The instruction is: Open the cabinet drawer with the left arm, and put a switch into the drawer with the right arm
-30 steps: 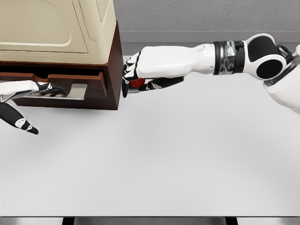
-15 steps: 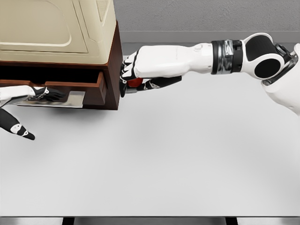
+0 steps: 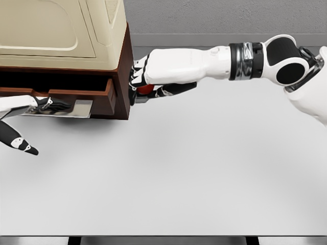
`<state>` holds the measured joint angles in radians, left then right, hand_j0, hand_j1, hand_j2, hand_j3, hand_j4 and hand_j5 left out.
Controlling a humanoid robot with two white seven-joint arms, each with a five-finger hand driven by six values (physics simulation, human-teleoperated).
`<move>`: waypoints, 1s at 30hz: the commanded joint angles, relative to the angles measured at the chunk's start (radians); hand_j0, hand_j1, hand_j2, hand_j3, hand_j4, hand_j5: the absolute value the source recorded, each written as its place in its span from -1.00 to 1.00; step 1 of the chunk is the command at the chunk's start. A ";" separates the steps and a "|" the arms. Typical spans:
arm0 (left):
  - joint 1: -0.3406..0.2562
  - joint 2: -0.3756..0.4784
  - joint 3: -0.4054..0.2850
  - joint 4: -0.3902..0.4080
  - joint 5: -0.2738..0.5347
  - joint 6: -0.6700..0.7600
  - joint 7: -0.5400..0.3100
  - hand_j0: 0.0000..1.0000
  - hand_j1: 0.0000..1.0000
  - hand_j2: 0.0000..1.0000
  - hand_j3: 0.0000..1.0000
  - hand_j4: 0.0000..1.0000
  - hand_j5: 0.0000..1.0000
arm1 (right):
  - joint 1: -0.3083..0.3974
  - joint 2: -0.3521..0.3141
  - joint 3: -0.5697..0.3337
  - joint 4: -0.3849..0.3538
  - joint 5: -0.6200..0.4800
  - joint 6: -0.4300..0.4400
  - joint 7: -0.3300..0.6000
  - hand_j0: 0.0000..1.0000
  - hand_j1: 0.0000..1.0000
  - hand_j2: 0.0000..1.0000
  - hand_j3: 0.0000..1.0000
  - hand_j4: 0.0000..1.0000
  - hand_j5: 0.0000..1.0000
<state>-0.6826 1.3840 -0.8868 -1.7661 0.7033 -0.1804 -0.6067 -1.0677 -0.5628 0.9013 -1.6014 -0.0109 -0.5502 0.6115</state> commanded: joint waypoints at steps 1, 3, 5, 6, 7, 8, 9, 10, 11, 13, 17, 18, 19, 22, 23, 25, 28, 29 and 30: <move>0.000 0.006 -0.004 0.002 -0.016 0.001 -0.004 1.00 1.00 1.00 1.00 1.00 1.00 | 0.000 0.001 -0.001 0.000 -0.006 0.004 -0.001 0.08 0.08 0.08 0.08 0.08 0.08; 0.012 0.006 -0.003 0.002 -0.005 -0.001 -0.004 1.00 1.00 1.00 1.00 1.00 1.00 | 0.000 0.009 -0.001 0.000 -0.006 0.004 -0.001 0.08 0.08 0.08 0.08 0.08 0.08; 0.014 0.004 -0.004 0.002 0.001 -0.001 -0.004 1.00 1.00 1.00 1.00 1.00 1.00 | -0.002 0.014 -0.001 0.000 -0.006 0.012 -0.001 0.08 0.08 0.08 0.08 0.08 0.08; 0.015 0.004 -0.004 0.002 0.002 -0.001 -0.004 1.00 1.00 1.00 1.00 1.00 1.00 | -0.002 0.015 -0.001 0.000 -0.006 0.012 -0.001 0.08 0.08 0.08 0.08 0.08 0.08; 0.017 0.004 -0.004 0.002 0.004 -0.007 -0.004 1.00 1.00 1.00 1.00 1.00 1.00 | -0.002 0.015 -0.001 0.000 -0.006 0.012 -0.001 0.08 0.08 0.08 0.08 0.08 0.08; 0.017 0.004 -0.004 0.002 0.004 -0.033 -0.004 1.00 1.00 1.00 1.00 1.00 1.00 | -0.002 0.015 -0.001 0.000 -0.006 0.012 -0.001 0.08 0.08 0.08 0.08 0.08 0.08; 0.028 0.006 -0.003 0.002 0.007 -0.057 -0.004 1.00 1.00 1.00 1.00 1.00 1.00 | -0.002 0.015 -0.001 0.000 -0.006 0.012 -0.001 0.08 0.08 0.08 0.08 0.08 0.08; 0.029 0.006 -0.003 0.002 0.018 -0.060 -0.004 1.00 1.00 1.00 1.00 1.00 1.00 | -0.002 0.015 0.001 0.000 -0.006 0.013 -0.001 0.08 0.08 0.08 0.08 0.08 0.08; 0.038 0.006 -0.003 0.002 0.019 -0.060 -0.004 1.00 1.00 1.00 1.00 1.00 1.00 | -0.003 0.015 0.002 0.000 -0.006 0.013 -0.001 0.08 0.08 0.08 0.08 0.08 0.08; 0.043 0.006 -0.004 0.002 0.025 -0.062 -0.004 1.00 1.00 1.00 1.00 1.00 1.00 | -0.008 0.027 0.005 0.000 -0.006 0.016 -0.001 0.08 0.08 0.08 0.08 0.08 0.08; 0.057 0.006 -0.004 0.002 0.039 -0.063 -0.004 1.00 1.00 1.00 1.00 1.00 1.00 | -0.014 0.037 0.013 0.000 -0.006 0.024 -0.001 0.08 0.08 0.08 0.08 0.08 0.08; 0.058 0.006 -0.004 0.002 0.044 -0.063 -0.004 1.00 1.00 1.00 1.00 1.00 1.00 | -0.014 0.037 0.013 0.000 -0.006 0.024 -0.001 0.08 0.08 0.08 0.08 0.08 0.08; 0.058 0.006 -0.004 0.002 0.047 -0.063 -0.004 1.00 1.00 1.00 1.00 1.00 1.00 | -0.015 0.037 0.013 0.000 -0.006 0.024 -0.001 0.08 0.08 0.08 0.08 0.08 0.08; 0.071 0.015 -0.004 0.002 0.067 -0.063 -0.004 1.00 1.00 1.00 1.00 1.00 1.00 | -0.015 0.037 0.013 -0.002 -0.006 0.024 -0.001 0.08 0.08 0.08 0.08 0.08 0.08; 0.071 0.017 -0.006 0.002 0.070 -0.063 -0.004 1.00 1.00 1.00 1.00 1.00 1.00 | -0.015 0.037 0.013 -0.002 -0.006 0.024 -0.001 0.08 0.08 0.08 0.08 0.08 0.08; 0.086 0.029 -0.004 0.002 0.079 -0.063 -0.004 1.00 1.00 1.00 1.00 1.00 1.00 | -0.015 0.037 0.013 -0.003 -0.006 0.024 -0.001 0.08 0.08 0.08 0.08 0.08 0.08; 0.086 0.038 -0.006 0.002 0.084 -0.062 -0.004 1.00 1.00 1.00 1.00 1.00 1.00 | -0.017 0.037 0.013 -0.003 -0.006 0.024 -0.001 0.08 0.08 0.08 0.08 0.08 0.08; 0.086 0.041 -0.006 0.002 0.084 -0.062 -0.004 1.00 1.00 1.00 1.00 1.00 1.00 | -0.018 0.037 0.013 -0.003 -0.006 0.024 -0.001 0.08 0.08 0.08 0.08 0.08 0.08; 0.086 0.047 -0.004 0.002 0.084 -0.063 -0.004 1.00 1.00 1.00 1.00 1.00 1.00 | -0.023 0.044 0.013 -0.003 -0.006 0.027 -0.001 0.08 0.08 0.08 0.08 0.08 0.08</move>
<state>-0.5955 1.4230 -0.8728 -1.7683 0.8440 -0.2409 -0.5917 -1.0907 -0.5230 0.9151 -1.6045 -0.0111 -0.5272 0.6115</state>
